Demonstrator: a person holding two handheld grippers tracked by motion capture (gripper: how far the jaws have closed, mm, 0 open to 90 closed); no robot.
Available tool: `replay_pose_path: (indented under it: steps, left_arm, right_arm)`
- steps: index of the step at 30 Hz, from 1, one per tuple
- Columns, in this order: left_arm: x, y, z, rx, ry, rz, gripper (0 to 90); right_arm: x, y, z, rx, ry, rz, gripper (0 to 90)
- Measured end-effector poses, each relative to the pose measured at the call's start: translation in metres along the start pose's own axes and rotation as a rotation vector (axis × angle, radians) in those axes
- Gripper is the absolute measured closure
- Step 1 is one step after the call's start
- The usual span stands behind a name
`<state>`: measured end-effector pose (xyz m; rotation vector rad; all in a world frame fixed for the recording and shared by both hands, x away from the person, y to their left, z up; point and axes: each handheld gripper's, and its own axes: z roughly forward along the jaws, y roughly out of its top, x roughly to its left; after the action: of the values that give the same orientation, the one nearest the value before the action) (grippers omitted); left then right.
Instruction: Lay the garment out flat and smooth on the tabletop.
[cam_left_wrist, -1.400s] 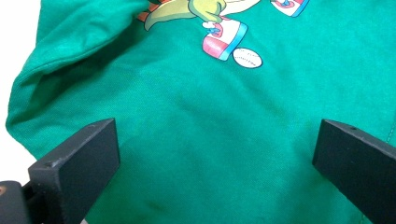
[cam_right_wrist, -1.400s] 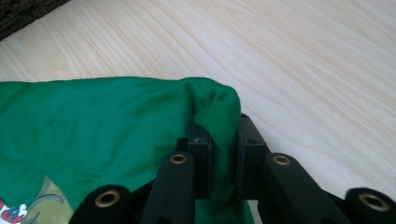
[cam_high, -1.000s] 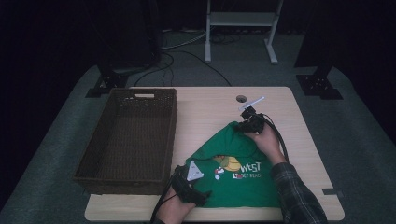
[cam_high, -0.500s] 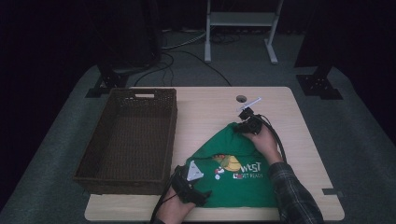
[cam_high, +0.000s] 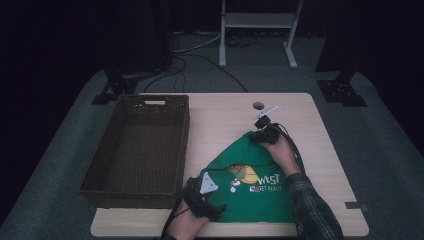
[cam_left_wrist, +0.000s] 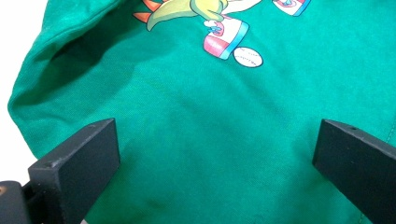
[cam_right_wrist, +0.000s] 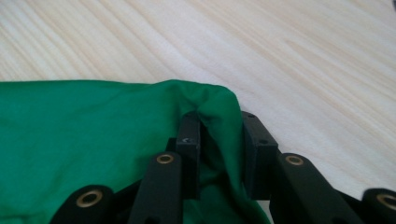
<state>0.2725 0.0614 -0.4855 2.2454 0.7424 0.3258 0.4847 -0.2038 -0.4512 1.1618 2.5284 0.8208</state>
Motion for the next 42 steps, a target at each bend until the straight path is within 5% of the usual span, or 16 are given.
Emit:
replay_pose_path:
  steps: [20, 25, 36, 42]
  left_arm:
    - [0.000, 0.000, 0.000, 0.003, -0.001, 0.003, 0.0]
    - [0.000, 0.000, 0.000, 0.003, 0.000, 0.004, 0.0]
    - [0.000, 0.000, 0.000, 0.003, -0.001, 0.003, 0.0]
    - [0.000, 0.000, 0.000, 0.003, -0.001, 0.003, 0.0]
  right_arm:
    - [-0.014, -0.001, -0.015, -0.040, -0.127, 0.041, 59.0]
    - [-0.020, -0.005, -0.024, -0.073, -0.057, 0.089, 43.4]
    - [-0.011, -0.018, -0.042, -0.098, -0.046, 0.098, 10.8]
    - [-0.004, -0.026, -0.048, -0.080, -0.030, 0.087, 1.8]
